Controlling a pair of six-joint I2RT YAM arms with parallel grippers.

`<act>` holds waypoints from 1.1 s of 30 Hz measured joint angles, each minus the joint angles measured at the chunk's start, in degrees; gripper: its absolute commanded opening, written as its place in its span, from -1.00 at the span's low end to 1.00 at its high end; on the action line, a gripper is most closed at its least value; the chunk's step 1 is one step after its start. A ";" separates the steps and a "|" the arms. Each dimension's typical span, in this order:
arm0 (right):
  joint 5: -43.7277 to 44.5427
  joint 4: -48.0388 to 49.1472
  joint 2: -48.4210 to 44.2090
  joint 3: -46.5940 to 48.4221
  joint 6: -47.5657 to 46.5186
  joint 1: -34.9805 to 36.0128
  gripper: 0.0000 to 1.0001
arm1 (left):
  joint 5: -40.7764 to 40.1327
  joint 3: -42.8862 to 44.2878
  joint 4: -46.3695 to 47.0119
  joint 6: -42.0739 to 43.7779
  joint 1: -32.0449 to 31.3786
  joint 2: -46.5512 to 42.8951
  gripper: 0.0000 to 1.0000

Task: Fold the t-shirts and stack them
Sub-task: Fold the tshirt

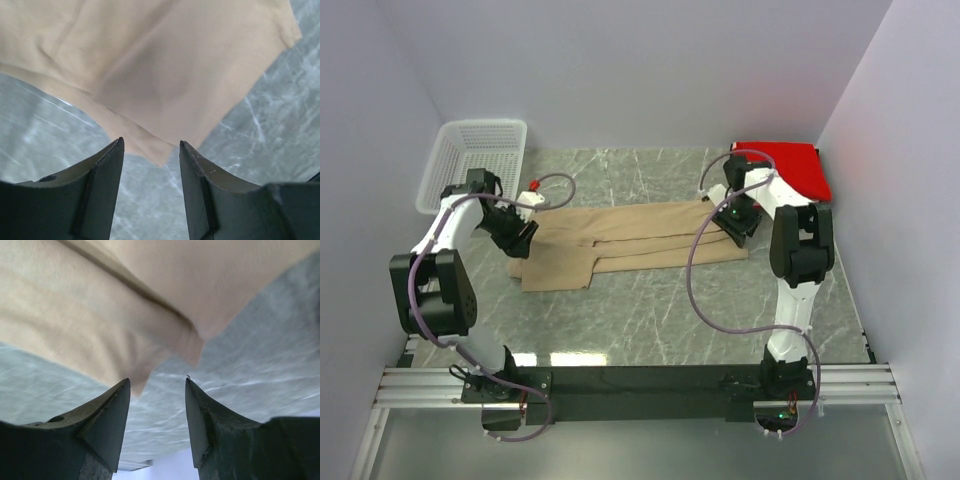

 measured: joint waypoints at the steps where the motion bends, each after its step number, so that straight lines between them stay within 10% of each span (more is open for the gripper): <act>1: -1.16 -1.07 0.00 0.74 1.40 -0.52 0.03 | -0.02 -1.95 0.83 -0.39 0.00 -1.29 0.09; 18: -16.00 -6.43 4.70 3.56 17.51 -5.25 -0.26 | -0.55 -8.92 9.46 -9.66 4.42 2.27 0.13; 22: -15.91 -6.34 5.42 2.23 18.67 -5.84 -0.60 | -1.31 -10.03 11.08 -10.80 5.25 3.58 0.09; 33: -11.82 -6.27 2.89 -2.01 18.32 -6.56 -0.29 | 2.45 -11.47 8.15 -7.21 8.72 2.67 0.10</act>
